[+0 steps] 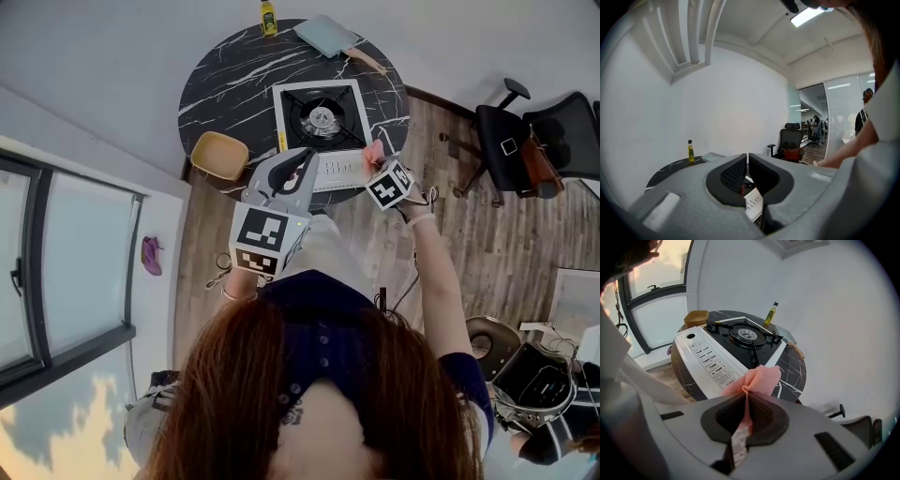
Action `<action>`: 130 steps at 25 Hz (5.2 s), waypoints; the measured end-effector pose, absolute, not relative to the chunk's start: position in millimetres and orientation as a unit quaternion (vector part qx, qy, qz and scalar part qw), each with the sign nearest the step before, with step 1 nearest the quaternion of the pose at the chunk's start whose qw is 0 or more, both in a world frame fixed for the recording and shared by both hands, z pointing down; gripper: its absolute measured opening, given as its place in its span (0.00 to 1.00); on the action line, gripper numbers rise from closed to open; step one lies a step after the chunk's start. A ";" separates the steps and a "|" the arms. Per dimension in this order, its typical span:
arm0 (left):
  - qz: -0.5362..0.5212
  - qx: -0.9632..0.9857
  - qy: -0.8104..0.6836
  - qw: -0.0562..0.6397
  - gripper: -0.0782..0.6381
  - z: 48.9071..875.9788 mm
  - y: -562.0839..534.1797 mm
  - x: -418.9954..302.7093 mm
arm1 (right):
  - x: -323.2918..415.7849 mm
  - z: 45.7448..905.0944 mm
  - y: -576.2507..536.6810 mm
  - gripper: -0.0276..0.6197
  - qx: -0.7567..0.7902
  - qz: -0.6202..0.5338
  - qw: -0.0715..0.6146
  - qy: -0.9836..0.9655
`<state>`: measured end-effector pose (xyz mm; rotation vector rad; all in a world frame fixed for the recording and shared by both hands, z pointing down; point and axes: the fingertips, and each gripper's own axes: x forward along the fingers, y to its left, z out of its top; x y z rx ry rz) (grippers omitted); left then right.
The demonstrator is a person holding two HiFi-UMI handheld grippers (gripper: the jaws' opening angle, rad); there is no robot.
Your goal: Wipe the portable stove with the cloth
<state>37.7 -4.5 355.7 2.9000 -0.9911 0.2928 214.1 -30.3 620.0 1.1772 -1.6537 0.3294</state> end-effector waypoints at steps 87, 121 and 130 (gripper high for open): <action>0.081 0.917 -0.388 0.052 0.14 365.3 2.1 -21.4 | 131.8 620.7 -19.0 0.08 0.530 0.179 0.449 -0.697; 0.083 0.911 -0.400 0.055 0.14 368.2 -2.0 -29.5 | 85.9 621.8 -22.4 0.08 0.503 0.178 0.440 -0.722; 0.084 0.909 -0.404 0.056 0.14 369.8 -2.4 -35.4 | 73.2 623.2 -23.1 0.08 0.497 0.177 0.437 -0.728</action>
